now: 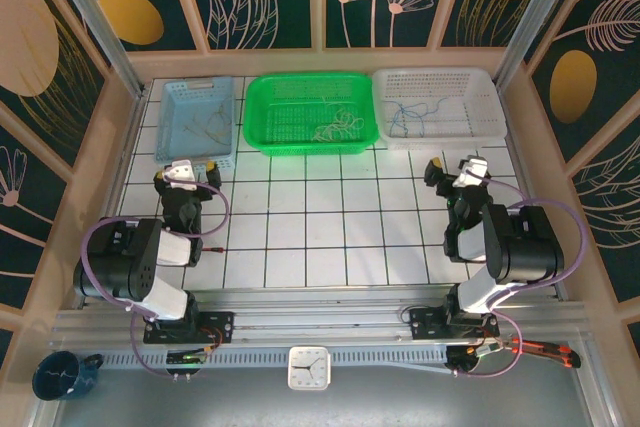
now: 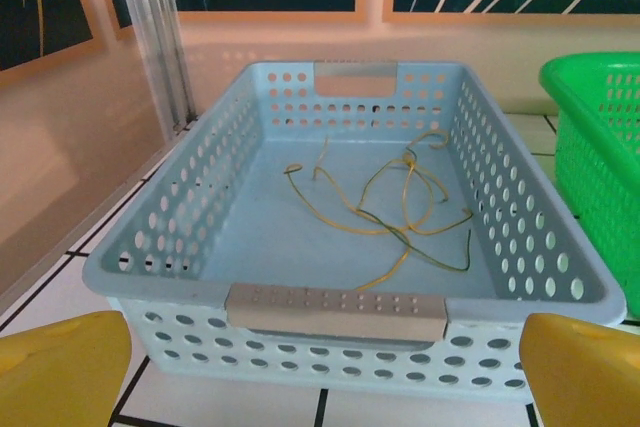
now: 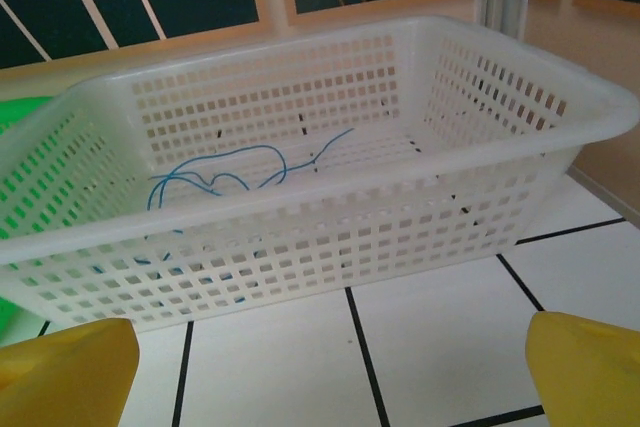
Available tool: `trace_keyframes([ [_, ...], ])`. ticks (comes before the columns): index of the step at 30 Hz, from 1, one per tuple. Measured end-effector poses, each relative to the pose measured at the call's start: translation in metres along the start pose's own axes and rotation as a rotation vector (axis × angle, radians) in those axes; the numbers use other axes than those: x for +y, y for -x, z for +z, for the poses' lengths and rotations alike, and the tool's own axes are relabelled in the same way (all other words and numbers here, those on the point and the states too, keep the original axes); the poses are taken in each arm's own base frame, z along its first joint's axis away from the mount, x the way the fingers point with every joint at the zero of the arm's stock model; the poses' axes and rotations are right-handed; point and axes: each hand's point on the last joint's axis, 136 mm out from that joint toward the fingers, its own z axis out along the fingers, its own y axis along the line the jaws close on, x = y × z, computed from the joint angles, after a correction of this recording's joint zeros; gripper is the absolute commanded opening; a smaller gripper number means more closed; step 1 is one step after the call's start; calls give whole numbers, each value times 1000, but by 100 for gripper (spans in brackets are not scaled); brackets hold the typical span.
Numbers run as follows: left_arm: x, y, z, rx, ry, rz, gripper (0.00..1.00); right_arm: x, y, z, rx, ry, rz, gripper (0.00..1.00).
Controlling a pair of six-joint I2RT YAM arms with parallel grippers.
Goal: Untangle the cables
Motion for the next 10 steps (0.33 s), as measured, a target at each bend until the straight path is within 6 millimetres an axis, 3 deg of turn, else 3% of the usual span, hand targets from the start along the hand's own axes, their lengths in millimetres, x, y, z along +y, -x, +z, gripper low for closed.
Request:
trace_keyframes([
  [10, -1, 1, 1, -2, -6, -8, 99, 8, -6, 2, 28, 40, -2, 99],
])
